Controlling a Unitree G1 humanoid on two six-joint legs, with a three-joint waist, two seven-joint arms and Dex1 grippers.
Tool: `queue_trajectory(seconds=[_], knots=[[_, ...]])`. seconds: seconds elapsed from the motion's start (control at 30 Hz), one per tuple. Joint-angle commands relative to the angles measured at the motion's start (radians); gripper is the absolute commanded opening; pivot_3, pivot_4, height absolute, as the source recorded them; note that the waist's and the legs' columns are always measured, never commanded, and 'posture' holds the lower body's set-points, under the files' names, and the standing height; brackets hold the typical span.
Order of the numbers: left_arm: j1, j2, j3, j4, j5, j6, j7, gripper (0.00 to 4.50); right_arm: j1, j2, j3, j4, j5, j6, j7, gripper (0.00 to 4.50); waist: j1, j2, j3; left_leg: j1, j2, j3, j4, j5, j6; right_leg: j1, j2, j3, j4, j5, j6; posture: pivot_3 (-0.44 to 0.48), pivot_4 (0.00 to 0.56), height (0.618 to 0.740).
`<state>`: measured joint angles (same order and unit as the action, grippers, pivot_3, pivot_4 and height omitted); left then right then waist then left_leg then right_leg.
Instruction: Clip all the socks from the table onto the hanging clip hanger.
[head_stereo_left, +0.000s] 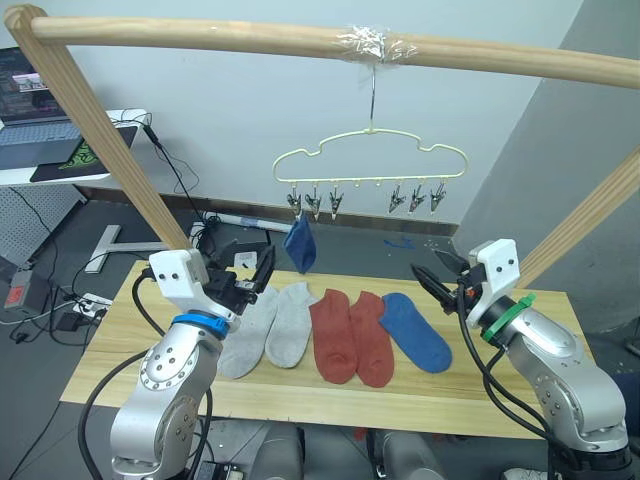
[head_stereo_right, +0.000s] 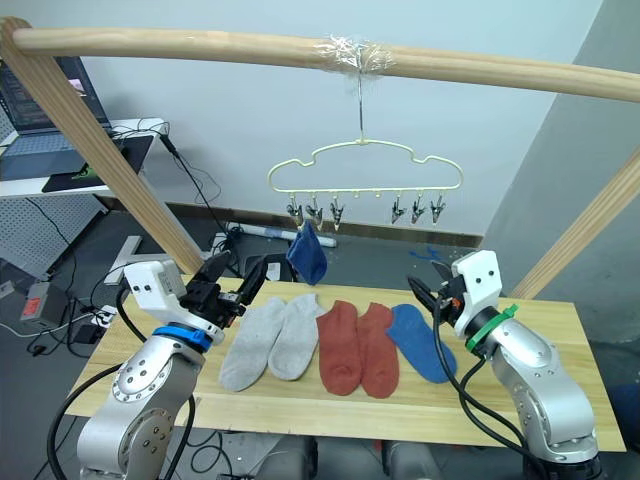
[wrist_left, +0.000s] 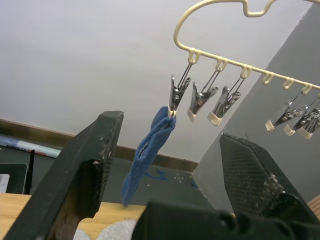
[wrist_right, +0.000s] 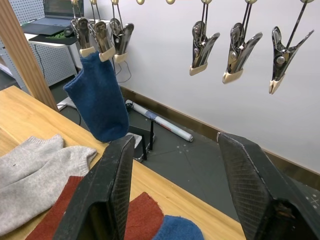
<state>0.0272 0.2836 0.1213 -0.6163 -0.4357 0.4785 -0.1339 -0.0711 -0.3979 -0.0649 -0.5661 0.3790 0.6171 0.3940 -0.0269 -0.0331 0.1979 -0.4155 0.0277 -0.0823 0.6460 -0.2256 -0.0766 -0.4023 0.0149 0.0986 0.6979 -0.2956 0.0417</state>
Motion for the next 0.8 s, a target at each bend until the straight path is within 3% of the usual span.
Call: queue_trajectory(seconds=[0.03,0.77,0.8], knots=[[-0.019,0.003,-0.015,-0.011,0.029,-0.029,-0.015,3.53,-0.031,-0.006,-0.017,-0.043,0.023,-0.012,0.006,2.71,0.000,0.000,0.000,0.000,0.000,0.000,0.000,0.000,0.000,0.000,0.000,0.000,0.000,0.000,0.000,0.054,0.147,0.740],[-0.285,-0.065,-0.100,0.236,0.140,-0.022,-0.016,3.53,-0.309,-0.084,-0.020,-0.033,0.164,0.128,0.074,2.71,-0.003,0.001,0.003,0.000,0.000,0.000,0.000,0.001,0.001,0.000,0.001,0.000,-0.001,0.001,0.000,0.013,0.207,0.740],[-0.297,-0.070,-0.104,0.251,0.145,-0.025,-0.016,3.14,-0.324,-0.089,-0.021,-0.031,0.170,0.132,0.079,2.76,-0.003,0.000,0.005,0.000,0.000,0.000,0.000,0.001,0.001,0.000,0.001,0.000,0.000,0.001,0.000,0.013,0.207,0.740]])
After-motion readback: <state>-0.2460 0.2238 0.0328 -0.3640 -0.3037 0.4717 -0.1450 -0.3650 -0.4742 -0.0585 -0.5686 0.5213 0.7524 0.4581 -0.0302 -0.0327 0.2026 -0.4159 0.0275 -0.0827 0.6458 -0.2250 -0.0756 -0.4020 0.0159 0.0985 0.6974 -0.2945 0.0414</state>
